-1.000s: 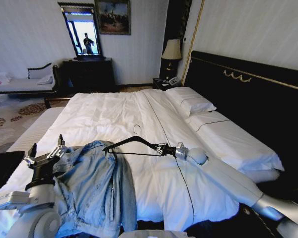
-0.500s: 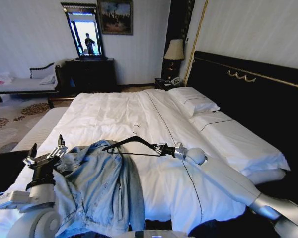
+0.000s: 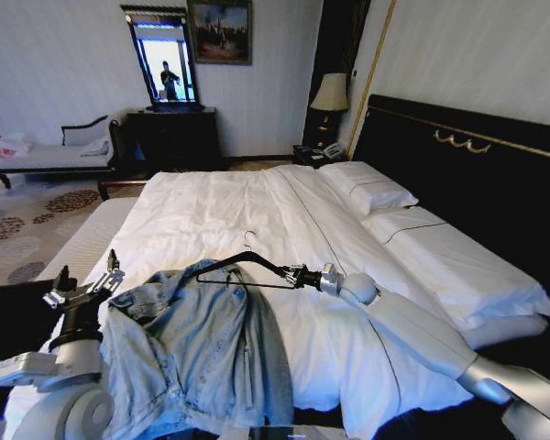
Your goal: Pick up the clothes from the bed and hang them on the clothes hanger.
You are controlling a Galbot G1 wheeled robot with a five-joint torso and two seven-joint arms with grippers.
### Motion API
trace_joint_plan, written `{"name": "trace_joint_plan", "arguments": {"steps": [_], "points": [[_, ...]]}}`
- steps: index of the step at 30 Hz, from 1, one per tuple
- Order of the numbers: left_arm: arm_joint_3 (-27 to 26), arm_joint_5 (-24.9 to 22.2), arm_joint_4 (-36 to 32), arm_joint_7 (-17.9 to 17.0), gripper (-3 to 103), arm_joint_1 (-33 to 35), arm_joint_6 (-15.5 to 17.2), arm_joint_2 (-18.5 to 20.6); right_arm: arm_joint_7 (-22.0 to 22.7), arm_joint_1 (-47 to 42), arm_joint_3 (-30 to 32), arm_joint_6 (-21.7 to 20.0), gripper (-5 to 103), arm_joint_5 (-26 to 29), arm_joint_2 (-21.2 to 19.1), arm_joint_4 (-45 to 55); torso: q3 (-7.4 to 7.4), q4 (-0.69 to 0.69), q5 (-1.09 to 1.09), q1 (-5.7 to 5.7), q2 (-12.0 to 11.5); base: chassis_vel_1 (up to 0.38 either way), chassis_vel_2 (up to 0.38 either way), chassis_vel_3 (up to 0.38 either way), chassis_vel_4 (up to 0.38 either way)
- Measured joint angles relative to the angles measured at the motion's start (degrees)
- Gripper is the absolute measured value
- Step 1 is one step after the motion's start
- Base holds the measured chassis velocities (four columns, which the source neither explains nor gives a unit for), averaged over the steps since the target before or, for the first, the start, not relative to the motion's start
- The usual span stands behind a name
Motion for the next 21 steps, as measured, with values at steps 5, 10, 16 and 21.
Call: {"name": "trace_joint_plan", "arguments": {"steps": [5, 10, 16, 21], "points": [[0.0, 0.0, 0.1, 0.0, 100, 0.0, 0.0, 0.0, -0.1, 0.0, -0.1, 0.0, 17, -0.1, 0.1, -0.2, 0.00, -0.01, 0.00, -0.01, 0.0, 0.058, 0.098, -0.064, -0.101], [-0.2, 0.0, 0.2, 0.0, 100, 0.0, -0.1, 0.1, -0.2, 0.2, -0.2, 0.0, 17, -0.2, 0.2, -0.4, 0.00, 0.00, 0.00, 0.00, 0.0, 0.063, 0.109, -0.074, -0.121], [-0.2, 0.0, 0.2, 0.0, 100, 0.0, -0.1, 0.1, -0.3, 0.1, -0.2, 0.0, 17, -0.3, 0.1, -0.3, 0.00, 0.00, 0.00, 0.00, 0.0, 0.088, 0.136, -0.091, -0.144], [-0.2, 0.0, 0.1, 0.0, 100, 0.0, -0.1, 0.1, -0.7, -0.4, 0.2, 0.1, 17, -0.4, -0.1, 0.0, 0.00, 0.01, 0.00, 0.00, 0.0, 0.119, 0.136, -0.131, -0.124]]}}
